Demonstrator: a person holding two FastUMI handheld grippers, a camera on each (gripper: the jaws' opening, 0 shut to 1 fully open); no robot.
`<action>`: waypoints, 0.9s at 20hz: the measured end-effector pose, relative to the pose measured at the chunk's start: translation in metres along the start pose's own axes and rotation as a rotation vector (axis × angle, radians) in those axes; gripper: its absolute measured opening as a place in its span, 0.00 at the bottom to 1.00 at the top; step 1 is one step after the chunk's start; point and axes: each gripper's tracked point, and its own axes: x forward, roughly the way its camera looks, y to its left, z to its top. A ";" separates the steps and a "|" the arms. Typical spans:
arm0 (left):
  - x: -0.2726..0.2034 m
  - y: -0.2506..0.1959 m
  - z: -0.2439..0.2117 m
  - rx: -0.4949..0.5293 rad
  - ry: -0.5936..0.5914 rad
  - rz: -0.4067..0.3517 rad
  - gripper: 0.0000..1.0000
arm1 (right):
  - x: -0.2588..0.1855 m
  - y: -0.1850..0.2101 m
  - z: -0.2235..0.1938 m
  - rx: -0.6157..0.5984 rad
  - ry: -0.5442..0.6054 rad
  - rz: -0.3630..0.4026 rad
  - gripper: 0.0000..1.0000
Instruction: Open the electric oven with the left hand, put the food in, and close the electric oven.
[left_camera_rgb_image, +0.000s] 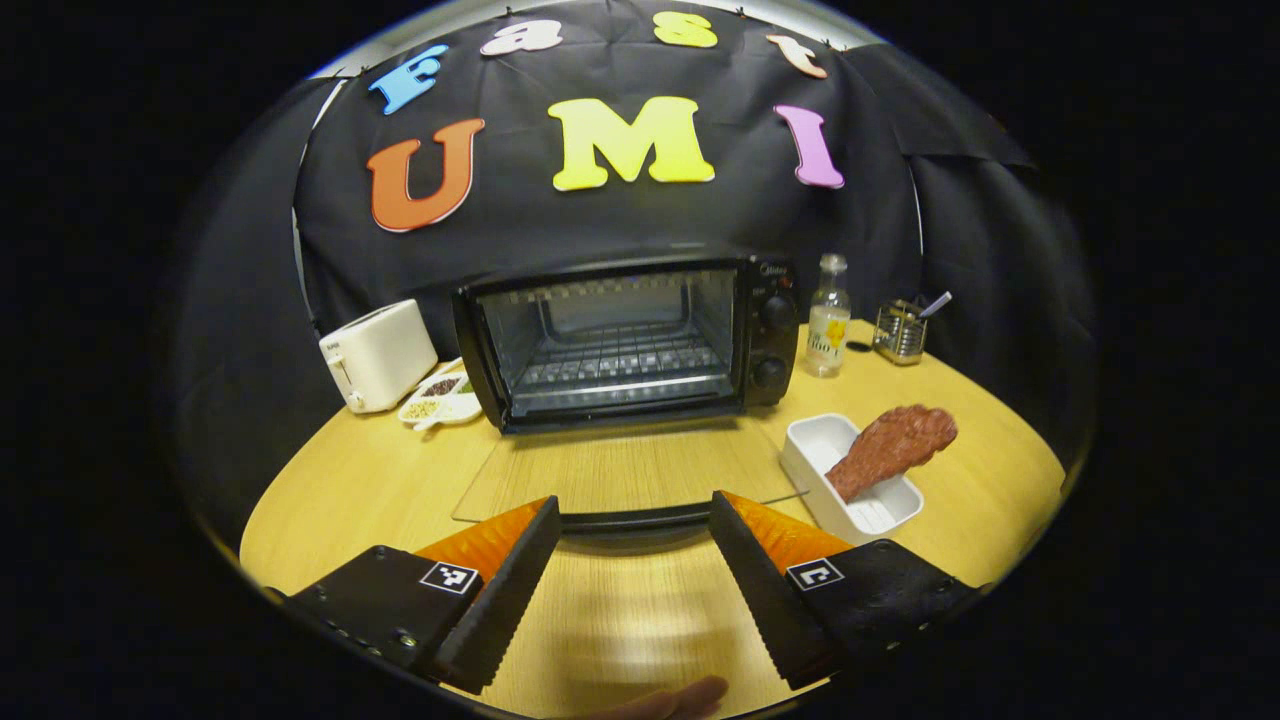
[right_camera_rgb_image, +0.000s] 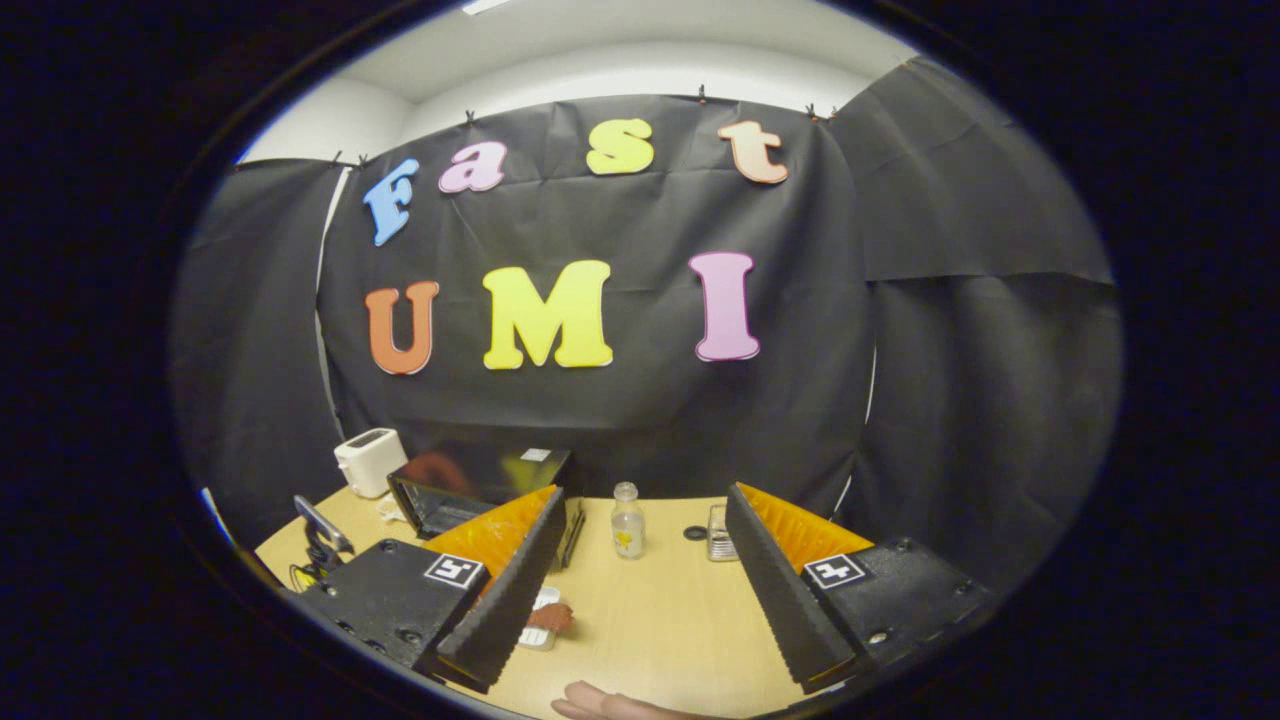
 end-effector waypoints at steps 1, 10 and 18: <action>-0.010 0.003 0.015 -0.016 -0.034 0.002 0.96 | 0.004 0.000 -0.004 -0.007 0.009 0.001 1.00; -0.104 0.027 0.148 -0.063 -0.346 0.103 0.96 | 0.072 0.027 -0.087 0.006 0.239 0.156 1.00; -0.179 0.032 0.207 -0.062 -0.485 0.137 0.95 | 0.118 0.059 -0.201 0.191 0.612 0.319 0.98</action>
